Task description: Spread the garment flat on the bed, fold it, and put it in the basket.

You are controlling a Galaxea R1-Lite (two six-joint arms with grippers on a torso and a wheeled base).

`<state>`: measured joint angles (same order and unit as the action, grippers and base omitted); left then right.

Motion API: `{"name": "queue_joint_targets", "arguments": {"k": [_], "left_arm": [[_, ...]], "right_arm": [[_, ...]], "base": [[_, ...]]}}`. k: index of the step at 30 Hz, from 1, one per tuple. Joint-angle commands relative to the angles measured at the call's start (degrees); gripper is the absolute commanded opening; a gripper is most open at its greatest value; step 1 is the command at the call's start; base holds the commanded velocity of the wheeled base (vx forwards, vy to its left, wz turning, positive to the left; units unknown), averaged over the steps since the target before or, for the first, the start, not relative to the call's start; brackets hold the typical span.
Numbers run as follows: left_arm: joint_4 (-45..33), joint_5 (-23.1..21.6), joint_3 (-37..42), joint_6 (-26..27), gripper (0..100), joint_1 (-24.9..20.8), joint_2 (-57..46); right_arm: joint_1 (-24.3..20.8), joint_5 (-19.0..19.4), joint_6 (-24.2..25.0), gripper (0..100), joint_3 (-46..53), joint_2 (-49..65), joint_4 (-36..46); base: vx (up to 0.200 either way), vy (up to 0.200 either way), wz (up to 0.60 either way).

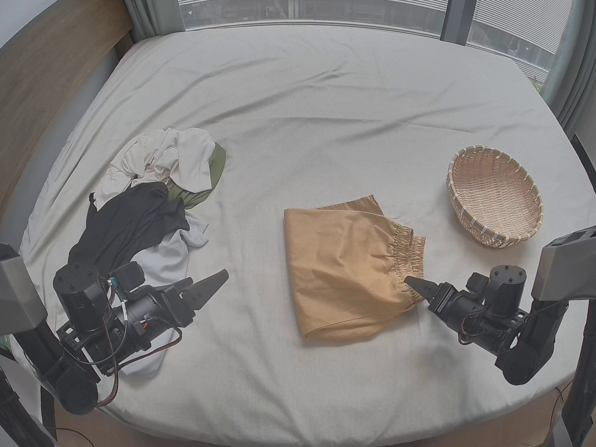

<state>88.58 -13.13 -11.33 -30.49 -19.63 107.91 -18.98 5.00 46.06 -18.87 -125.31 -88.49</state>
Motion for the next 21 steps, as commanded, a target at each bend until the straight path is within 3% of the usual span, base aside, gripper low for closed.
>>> {"name": "queue_joint_targets", "arguments": {"k": [1,21], "left_arm": [[0.0,0.0,1.0,-0.1,100,0.0,-0.4],[0.0,0.4,2.3,0.2,100,-0.1,-0.5]], "right_arm": [[-0.5,0.1,-0.1,100,-1.3,-3.4,0.0],[-2.3,1.6,-0.2,100,-9.5,-8.7,-0.2]], "base": [[0.0,0.0,0.0],[0.0,0.0,0.0]]}}
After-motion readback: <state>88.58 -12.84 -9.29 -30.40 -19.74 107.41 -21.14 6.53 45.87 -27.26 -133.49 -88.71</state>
